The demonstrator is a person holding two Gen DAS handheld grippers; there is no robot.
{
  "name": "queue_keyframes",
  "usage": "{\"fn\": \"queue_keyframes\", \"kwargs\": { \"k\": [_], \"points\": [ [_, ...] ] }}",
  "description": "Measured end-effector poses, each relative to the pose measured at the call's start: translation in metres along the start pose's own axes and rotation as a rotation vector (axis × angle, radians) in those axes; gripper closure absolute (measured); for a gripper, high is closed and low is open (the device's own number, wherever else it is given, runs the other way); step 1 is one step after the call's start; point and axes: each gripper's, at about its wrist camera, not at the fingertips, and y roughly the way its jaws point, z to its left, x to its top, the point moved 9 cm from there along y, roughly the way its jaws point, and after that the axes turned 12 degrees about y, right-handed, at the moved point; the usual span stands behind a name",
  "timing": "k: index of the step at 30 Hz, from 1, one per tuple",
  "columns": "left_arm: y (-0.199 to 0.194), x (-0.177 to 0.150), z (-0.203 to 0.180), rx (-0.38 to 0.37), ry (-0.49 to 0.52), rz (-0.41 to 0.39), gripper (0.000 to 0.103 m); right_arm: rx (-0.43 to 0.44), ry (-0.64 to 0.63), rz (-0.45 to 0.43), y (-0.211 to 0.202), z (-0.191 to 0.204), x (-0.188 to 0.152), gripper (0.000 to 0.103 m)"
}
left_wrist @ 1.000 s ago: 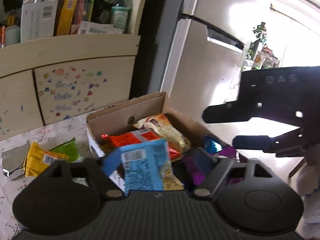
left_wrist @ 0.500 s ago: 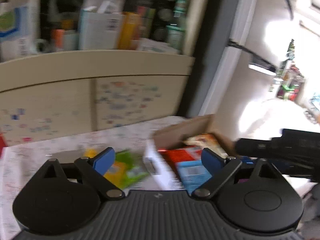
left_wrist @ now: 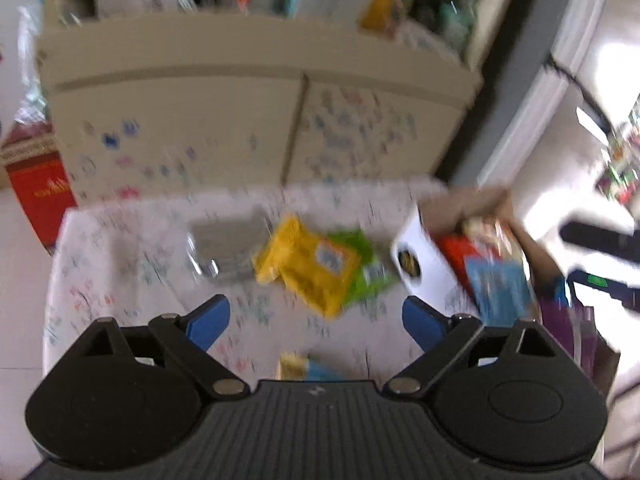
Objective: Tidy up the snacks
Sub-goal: 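Grasp the blue-and-yellow bag with the left tool while the right tool grasps the yellow bag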
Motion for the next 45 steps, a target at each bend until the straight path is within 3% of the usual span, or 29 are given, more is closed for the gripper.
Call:
{"fn": "queue_keyframes", "kwargs": {
  "k": [5,9,17,22,25,27,30,39,45],
  "points": [
    [0.019,-0.037,-0.019,-0.027,0.103,0.087,0.010,0.009,-0.016,0.018,0.007,0.006,-0.005,0.021],
    [0.028,-0.049,-0.030,-0.012,0.179,0.099,0.010,0.012,-0.040,0.026,0.012,0.012,-0.009,0.021],
    [0.038,-0.055,-0.026,0.006,0.190,0.104,0.010,0.033,-0.083,0.063,0.023,0.023,-0.020,0.021],
    [0.046,-0.067,-0.017,0.048,0.204,0.141,0.025,0.041,-0.088,0.087,0.033,0.027,-0.024,0.020],
    [0.042,-0.068,-0.015,0.057,0.232,0.125,0.033,0.038,-0.109,0.109,0.045,0.028,-0.028,0.020],
    [0.039,-0.067,-0.010,0.066,0.216,0.126,0.045,0.023,-0.148,0.117,0.055,0.029,-0.031,0.020],
    [0.036,-0.068,0.007,0.096,0.161,0.133,0.048,0.004,-0.186,0.138,0.071,0.027,-0.037,0.020],
    [0.022,-0.073,0.072,0.227,-0.029,0.159,0.050,0.021,-0.409,0.188,0.119,0.046,-0.063,0.020],
    [0.023,-0.076,0.079,0.231,-0.041,0.167,0.045,-0.008,-0.590,0.194,0.147,0.060,-0.075,0.020]
  ]
}}
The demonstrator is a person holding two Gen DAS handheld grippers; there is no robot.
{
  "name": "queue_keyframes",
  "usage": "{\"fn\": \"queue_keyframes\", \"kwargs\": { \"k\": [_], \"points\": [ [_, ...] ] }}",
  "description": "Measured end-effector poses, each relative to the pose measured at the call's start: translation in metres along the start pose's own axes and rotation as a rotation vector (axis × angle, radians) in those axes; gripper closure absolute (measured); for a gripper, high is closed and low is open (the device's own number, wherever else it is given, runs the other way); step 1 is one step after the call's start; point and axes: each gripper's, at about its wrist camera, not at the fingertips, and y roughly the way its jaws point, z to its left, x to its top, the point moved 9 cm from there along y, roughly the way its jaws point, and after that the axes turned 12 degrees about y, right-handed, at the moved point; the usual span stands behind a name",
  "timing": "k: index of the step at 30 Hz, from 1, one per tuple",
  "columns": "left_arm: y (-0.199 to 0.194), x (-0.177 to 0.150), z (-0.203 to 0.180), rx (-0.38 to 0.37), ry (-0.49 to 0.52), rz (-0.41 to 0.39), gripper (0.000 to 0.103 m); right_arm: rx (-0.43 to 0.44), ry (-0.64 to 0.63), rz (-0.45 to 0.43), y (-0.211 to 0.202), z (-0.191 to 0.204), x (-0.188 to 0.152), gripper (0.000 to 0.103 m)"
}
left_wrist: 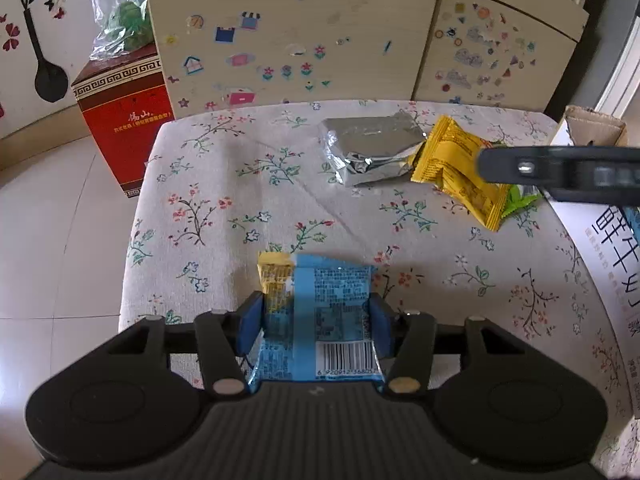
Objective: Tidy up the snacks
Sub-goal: 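Grasp the blue-and-yellow bag with the left tool while the right tool grasps the yellow bag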
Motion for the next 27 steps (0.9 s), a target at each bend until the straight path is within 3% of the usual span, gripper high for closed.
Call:
{"fn": "queue_keyframes", "kwargs": {
  "k": [11,20,25,27],
  "points": [
    [0.010,-0.002,-0.017,-0.009,0.059,0.027,0.002,-0.062,-0.102,0.021,0.038,0.002,-0.004,0.013],
    [0.012,-0.002,-0.018,-0.003,0.056,0.026,0.000,-0.105,-0.158,0.009,0.058,0.006,-0.003,0.010],
    [0.012,-0.002,-0.018,-0.001,0.057,0.025,0.000,-0.116,-0.175,0.005,0.058,0.006,-0.002,0.017],
    [0.012,-0.002,-0.018,-0.001,0.061,0.020,0.001,-0.114,-0.172,0.002,0.055,0.007,-0.002,0.025]
  ]
}}
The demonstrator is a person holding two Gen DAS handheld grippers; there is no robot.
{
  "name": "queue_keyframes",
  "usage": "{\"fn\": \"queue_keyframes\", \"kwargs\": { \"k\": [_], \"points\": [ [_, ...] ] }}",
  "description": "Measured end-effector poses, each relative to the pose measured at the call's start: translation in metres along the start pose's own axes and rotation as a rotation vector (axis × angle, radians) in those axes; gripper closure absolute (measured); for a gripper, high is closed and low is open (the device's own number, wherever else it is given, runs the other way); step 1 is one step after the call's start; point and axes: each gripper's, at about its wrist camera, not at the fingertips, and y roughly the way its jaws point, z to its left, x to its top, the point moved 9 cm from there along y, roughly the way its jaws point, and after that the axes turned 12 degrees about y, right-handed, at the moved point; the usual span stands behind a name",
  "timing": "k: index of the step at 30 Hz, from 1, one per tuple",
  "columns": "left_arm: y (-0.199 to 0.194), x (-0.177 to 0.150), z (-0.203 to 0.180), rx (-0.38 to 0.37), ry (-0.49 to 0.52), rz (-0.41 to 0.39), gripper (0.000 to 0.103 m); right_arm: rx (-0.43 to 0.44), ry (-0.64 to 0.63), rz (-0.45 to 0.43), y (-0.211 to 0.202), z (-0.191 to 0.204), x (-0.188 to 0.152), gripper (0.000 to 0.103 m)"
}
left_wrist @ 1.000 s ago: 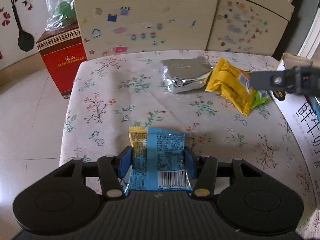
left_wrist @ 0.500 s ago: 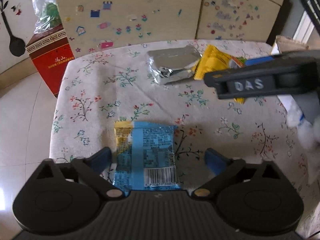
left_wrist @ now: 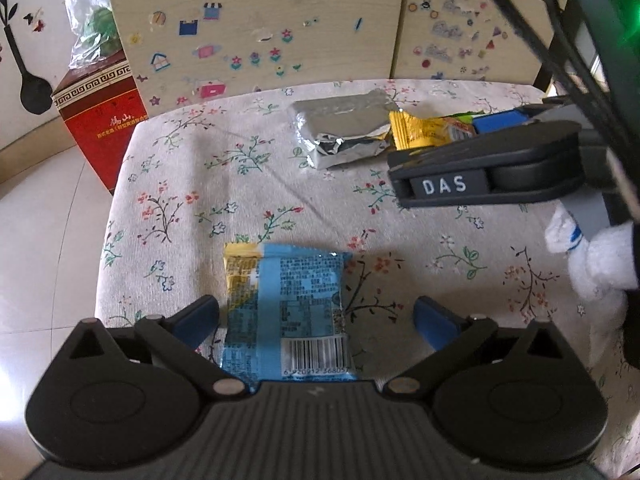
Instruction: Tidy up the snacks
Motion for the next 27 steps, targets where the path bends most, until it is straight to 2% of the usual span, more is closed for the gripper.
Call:
{"fn": "queue_keyframes", "kwargs": {
  "k": [2,3,4,6,9,16,27],
  "points": [
    [-0.001,0.001,0.000,-0.004,-0.007,-0.003,0.007,0.005,0.007,0.000,-0.004,0.000,0.000,0.026],
    [-0.003,0.002,-0.001,-0.006,-0.003,-0.012,0.017,0.006,0.009,0.000,-0.007,0.000,-0.001,0.027],
    [-0.006,0.004,-0.003,-0.009,0.005,-0.023,0.022,0.006,0.010,-0.002,-0.010,0.000,-0.001,0.027],
    [-0.010,0.007,-0.006,-0.024,0.021,-0.035,0.044,0.005,0.018,-0.005,-0.015,0.000,-0.001,0.028],
    [-0.012,0.008,-0.006,-0.036,0.004,-0.039,0.054,0.020,0.050,-0.006,-0.026,0.000,0.000,0.028],
    [-0.017,0.010,0.006,-0.043,-0.069,-0.045,0.054,0.056,0.157,-0.018,-0.062,-0.007,0.003,0.028],
    [-0.044,0.025,0.009,-0.053,-0.110,-0.126,0.054,0.070,0.318,-0.023,-0.128,-0.015,-0.016,0.028]
  ]
}}
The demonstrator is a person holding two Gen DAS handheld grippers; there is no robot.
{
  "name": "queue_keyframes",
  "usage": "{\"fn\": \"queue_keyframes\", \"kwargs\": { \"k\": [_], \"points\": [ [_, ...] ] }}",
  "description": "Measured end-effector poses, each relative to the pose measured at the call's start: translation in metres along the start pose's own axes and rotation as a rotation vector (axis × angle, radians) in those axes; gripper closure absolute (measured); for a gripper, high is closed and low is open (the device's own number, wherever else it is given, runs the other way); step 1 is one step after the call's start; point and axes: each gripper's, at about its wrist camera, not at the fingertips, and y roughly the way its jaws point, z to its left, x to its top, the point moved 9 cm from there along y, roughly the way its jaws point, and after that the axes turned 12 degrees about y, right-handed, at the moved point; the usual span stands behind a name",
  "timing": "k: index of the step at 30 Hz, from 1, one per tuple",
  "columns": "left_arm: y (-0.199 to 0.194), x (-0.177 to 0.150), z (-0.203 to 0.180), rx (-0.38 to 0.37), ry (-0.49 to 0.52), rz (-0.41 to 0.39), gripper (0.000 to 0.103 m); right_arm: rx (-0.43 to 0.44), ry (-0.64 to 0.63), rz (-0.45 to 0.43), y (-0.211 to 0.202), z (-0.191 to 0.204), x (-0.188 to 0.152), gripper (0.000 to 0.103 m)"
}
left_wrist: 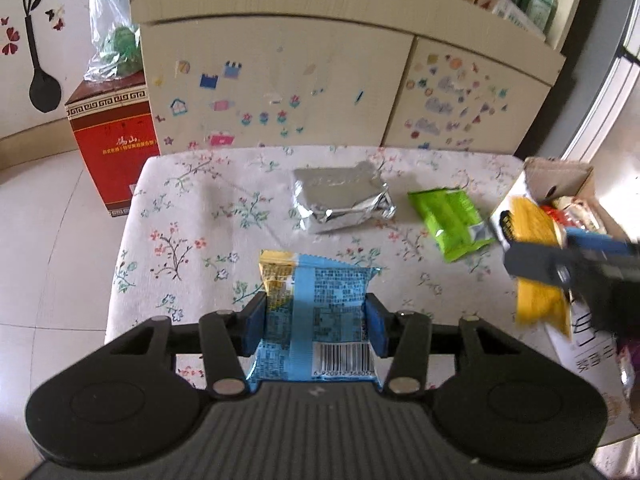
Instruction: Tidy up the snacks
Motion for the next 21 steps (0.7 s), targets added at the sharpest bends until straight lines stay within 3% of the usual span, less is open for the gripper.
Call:
{"fn": "queue_keyframes", "kwargs": {
  "k": [2,4,9,13,21],
  "points": [
    [-0.003,0.002,-0.002,-0.002,0.000,-0.011,0.054,0.007,0.025,-0.002,-0.009,-0.001,-0.004,0.029],
    [-0.006,0.004,-0.004,-0.009,0.000,-0.019,0.054,0.013,0.046,-0.001,-0.014,-0.001,-0.007,0.037],
    [-0.009,0.007,-0.013,-0.015,0.015,-0.036,0.054,0.005,0.056,0.017,-0.012,-0.005,-0.012,0.040],
    [-0.007,0.007,-0.010,-0.012,0.004,-0.030,0.054,0.005,0.148,0.060,-0.003,-0.019,-0.015,0.040],
    [-0.010,0.012,0.013,0.010,-0.076,-0.037,0.054,0.004,0.143,0.086,0.026,-0.019,-0.020,0.023]
  ]
}}
